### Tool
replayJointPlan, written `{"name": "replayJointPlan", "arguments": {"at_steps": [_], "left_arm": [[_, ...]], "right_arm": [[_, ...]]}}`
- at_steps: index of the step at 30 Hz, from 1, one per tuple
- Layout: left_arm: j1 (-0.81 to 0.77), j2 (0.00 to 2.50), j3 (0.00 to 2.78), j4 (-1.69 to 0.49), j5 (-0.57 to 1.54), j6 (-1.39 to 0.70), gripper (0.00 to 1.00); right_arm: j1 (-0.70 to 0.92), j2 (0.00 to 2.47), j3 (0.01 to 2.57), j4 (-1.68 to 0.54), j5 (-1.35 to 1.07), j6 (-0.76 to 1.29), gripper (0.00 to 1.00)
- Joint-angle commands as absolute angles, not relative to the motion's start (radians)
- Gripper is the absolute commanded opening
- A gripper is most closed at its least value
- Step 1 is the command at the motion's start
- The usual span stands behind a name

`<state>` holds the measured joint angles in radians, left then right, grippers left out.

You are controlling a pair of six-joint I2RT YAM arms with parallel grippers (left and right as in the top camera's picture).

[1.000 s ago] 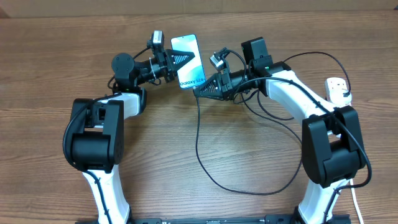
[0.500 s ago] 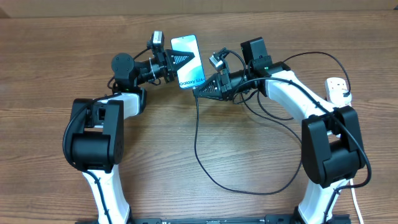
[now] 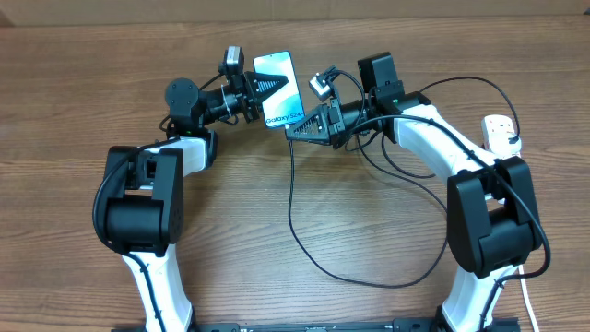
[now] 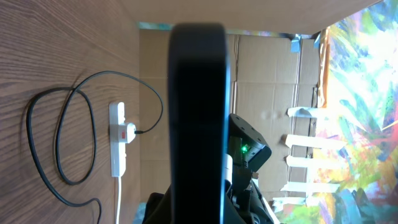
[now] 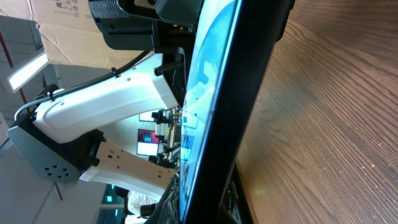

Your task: Plug charger to phone and switch on socket

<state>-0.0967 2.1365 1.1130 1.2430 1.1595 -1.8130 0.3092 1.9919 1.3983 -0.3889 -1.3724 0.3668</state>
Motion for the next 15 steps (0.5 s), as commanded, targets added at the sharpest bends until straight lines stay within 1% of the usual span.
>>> {"name": "replayJointPlan", "arguments": {"at_steps": [1,15], "left_arm": [[-0.131,2.138,1.118,1.255,1.25,-1.792,0.05],[-0.131,2.138,1.118,1.254,1.243,-1.758,0.04]], "right_arm": [[0.305,1.99,1.414,-0.368,-1.391,0.364,0.04],[0.296,1.99,1.414,-0.367,-1.436,0.363,0.04]]}}
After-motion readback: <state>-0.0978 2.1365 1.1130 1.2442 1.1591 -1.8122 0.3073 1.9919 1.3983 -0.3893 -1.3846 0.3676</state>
